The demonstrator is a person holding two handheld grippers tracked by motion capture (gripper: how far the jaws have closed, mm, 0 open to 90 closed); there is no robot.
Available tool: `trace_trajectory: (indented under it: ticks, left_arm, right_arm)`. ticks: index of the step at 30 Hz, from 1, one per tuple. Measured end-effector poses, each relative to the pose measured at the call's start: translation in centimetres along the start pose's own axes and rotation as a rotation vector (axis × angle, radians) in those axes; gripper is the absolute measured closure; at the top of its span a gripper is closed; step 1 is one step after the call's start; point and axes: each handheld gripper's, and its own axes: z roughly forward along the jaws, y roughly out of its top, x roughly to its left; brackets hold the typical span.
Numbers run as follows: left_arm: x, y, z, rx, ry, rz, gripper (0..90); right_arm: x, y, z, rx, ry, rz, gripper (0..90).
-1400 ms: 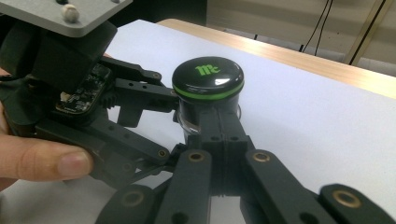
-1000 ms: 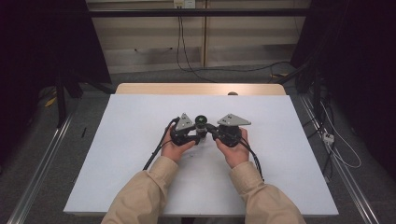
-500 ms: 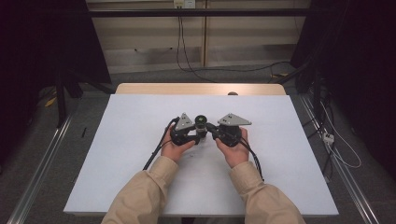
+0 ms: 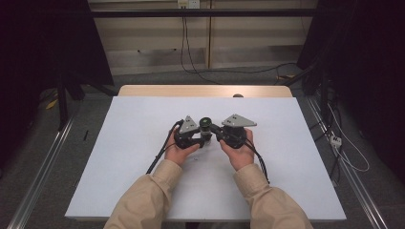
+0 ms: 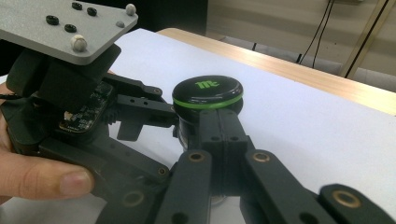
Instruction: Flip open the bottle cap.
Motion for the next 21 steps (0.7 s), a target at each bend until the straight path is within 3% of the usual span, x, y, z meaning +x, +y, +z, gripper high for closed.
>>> trace_trajectory:
  ticks: [21]
  left_arm:
    - [0.00, 0.01, -0.01, 0.002, 0.001, -0.002, 53.3]
  right_arm:
    - [0.02, 0.33, 0.02, -0.008, -0.001, 0.000, 90.0]
